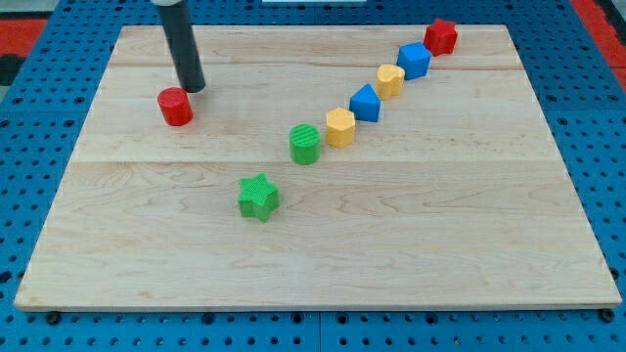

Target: Point your arm towards the yellow heart

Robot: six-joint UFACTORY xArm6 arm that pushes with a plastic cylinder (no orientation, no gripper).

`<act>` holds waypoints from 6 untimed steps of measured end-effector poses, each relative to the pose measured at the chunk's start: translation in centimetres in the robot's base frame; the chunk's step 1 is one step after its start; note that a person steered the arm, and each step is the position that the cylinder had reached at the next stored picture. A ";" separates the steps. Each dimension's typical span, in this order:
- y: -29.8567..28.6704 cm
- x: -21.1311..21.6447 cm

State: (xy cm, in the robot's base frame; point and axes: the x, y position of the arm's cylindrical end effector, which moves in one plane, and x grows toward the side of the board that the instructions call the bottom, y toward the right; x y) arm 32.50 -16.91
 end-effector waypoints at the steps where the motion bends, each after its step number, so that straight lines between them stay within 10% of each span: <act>1: -1.0 1.4; 6: 16.8 -4.3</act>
